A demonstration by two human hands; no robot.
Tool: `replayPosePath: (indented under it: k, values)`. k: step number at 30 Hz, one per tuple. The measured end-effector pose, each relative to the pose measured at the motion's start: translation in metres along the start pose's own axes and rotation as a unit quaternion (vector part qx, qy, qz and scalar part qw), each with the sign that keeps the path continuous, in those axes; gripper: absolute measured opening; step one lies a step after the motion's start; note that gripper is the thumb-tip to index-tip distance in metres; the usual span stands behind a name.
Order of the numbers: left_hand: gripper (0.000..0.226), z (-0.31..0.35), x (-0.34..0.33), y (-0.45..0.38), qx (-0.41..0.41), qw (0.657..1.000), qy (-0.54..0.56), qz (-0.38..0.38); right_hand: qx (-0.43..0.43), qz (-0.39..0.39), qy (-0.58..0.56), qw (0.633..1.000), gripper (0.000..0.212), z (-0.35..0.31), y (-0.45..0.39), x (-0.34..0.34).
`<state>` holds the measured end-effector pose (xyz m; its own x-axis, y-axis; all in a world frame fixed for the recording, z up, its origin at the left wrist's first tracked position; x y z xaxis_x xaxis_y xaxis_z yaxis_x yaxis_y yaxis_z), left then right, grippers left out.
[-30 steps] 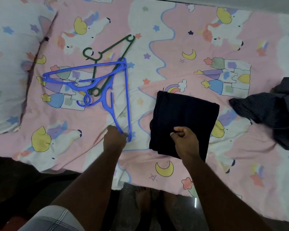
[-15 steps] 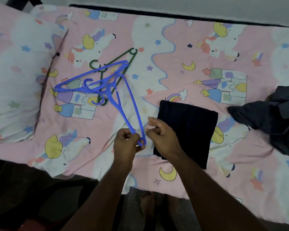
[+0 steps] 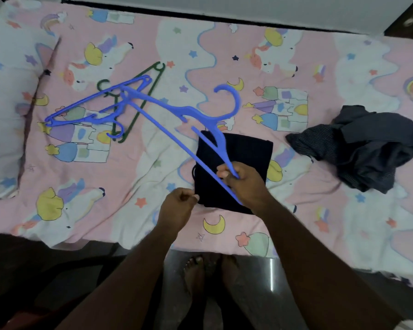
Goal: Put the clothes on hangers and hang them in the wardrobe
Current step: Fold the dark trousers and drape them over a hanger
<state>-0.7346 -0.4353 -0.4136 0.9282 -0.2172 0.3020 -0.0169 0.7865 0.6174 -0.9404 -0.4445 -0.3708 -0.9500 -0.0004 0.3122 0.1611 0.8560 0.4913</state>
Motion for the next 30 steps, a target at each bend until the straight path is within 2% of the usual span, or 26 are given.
replayPosePath:
  k: [2,4,8,11,14,16,18,22,25,26,30]
  values:
    - [0.032,-0.015,-0.019,-0.001,0.033,0.998,-0.030,-0.032,-0.021,0.014,-0.036,0.999,0.014,0.026,0.012,0.020]
    - [0.049,-0.022,-0.038,-0.003,0.051,0.997,-0.009,-0.050,-0.031,0.028,-0.041,0.998,0.016,0.049,0.021,0.034]
    - [0.039,-0.028,-0.063,-0.014,0.082,0.992,0.092,-0.023,-0.043,0.050,-0.044,0.997,0.018,0.086,0.031,0.054]
    - [0.043,-0.034,-0.066,-0.029,0.112,0.983,0.147,0.010,-0.033,0.052,-0.036,0.997,0.017,0.104,0.028,0.064]
    - [0.038,-0.035,-0.070,-0.039,0.097,0.989,0.112,0.012,-0.022,0.039,-0.014,0.999,0.021,0.118,0.025,0.068]
    - [0.031,-0.031,-0.069,-0.041,0.057,0.995,0.075,0.039,-0.020,0.027,-0.012,0.999,0.023,0.127,0.024,0.068]
    - [0.037,-0.029,-0.067,-0.037,0.034,0.996,0.049,0.072,-0.021,0.019,-0.010,1.000,0.024,0.131,0.025,0.067]
    - [0.041,-0.043,-0.067,-0.029,0.055,0.985,0.147,0.078,-0.016,0.016,-0.022,1.000,0.026,0.129,0.023,0.065]
    - [0.052,-0.046,-0.061,-0.010,0.051,0.978,0.163,0.119,-0.012,-0.009,-0.039,0.999,0.027,0.119,0.025,0.054]
    - [0.049,-0.046,-0.066,0.000,0.054,0.975,0.192,0.102,-0.014,-0.023,-0.045,0.999,0.028,0.115,0.025,0.047]
    - [0.028,-0.042,-0.102,0.036,0.093,0.933,0.336,-0.090,-0.008,-0.095,-0.022,0.995,0.031,0.100,0.031,0.011]
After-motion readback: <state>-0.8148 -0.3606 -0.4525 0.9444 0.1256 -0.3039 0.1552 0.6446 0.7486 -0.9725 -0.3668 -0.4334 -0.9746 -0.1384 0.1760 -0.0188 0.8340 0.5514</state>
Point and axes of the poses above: each hand's wrist, its own y-axis away from the middle knuckle, its own x-axis out of the back of the hand, z = x × y, the point moved 6 cm from there along -y, towards the middle knuckle, and after that the axes turned 3 degrees about -x, right-handed, at the moved point
